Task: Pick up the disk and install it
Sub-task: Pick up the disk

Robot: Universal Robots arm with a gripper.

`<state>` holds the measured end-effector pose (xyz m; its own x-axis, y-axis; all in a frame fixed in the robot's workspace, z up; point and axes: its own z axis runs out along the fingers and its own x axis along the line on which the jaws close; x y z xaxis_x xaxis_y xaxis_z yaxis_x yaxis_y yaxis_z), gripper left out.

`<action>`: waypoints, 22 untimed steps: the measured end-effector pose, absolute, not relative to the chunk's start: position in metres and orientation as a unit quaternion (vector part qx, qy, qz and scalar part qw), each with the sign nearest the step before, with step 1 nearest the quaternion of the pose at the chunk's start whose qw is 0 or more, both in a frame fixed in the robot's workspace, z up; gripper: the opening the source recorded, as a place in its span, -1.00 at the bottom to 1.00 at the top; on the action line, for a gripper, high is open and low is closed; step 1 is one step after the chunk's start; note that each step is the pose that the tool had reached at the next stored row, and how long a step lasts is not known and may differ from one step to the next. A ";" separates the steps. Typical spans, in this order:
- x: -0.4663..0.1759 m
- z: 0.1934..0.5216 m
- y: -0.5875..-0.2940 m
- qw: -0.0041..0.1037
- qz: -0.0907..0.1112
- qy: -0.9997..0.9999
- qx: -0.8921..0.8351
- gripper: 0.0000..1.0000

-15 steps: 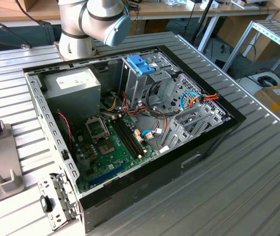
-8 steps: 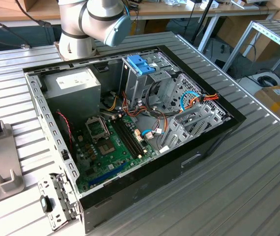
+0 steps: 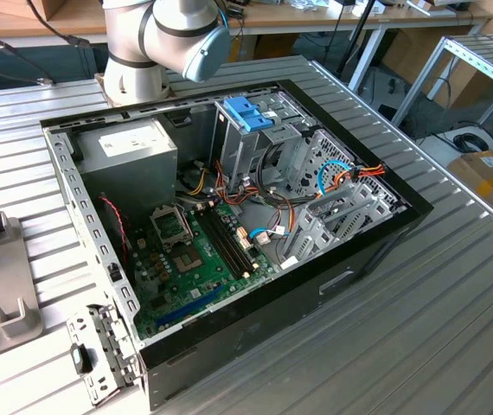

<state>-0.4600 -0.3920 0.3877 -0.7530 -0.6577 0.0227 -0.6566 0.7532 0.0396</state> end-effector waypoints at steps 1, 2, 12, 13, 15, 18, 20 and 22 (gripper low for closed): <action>-0.460 0.388 -0.392 0.018 -0.015 -0.935 0.353 -0.80; -0.460 0.388 -0.392 0.018 -0.014 -0.934 0.357 -0.80; -0.460 0.388 -0.392 0.018 -0.014 -0.923 0.383 -0.80; -0.460 0.388 -0.392 0.018 -0.014 -0.922 0.386 -0.80; -0.460 0.388 -0.392 0.018 -0.014 -0.920 0.391 -0.80; -0.460 0.388 -0.392 0.018 -0.014 -0.917 0.399 -0.80; -0.460 0.388 -0.392 0.018 -0.014 -0.914 0.406 -0.80; -0.460 0.388 -0.392 0.019 -0.013 -0.911 0.411 -0.80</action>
<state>-0.4600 -0.3920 0.3877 -0.6608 -0.7502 0.0228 -0.7492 0.6612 0.0397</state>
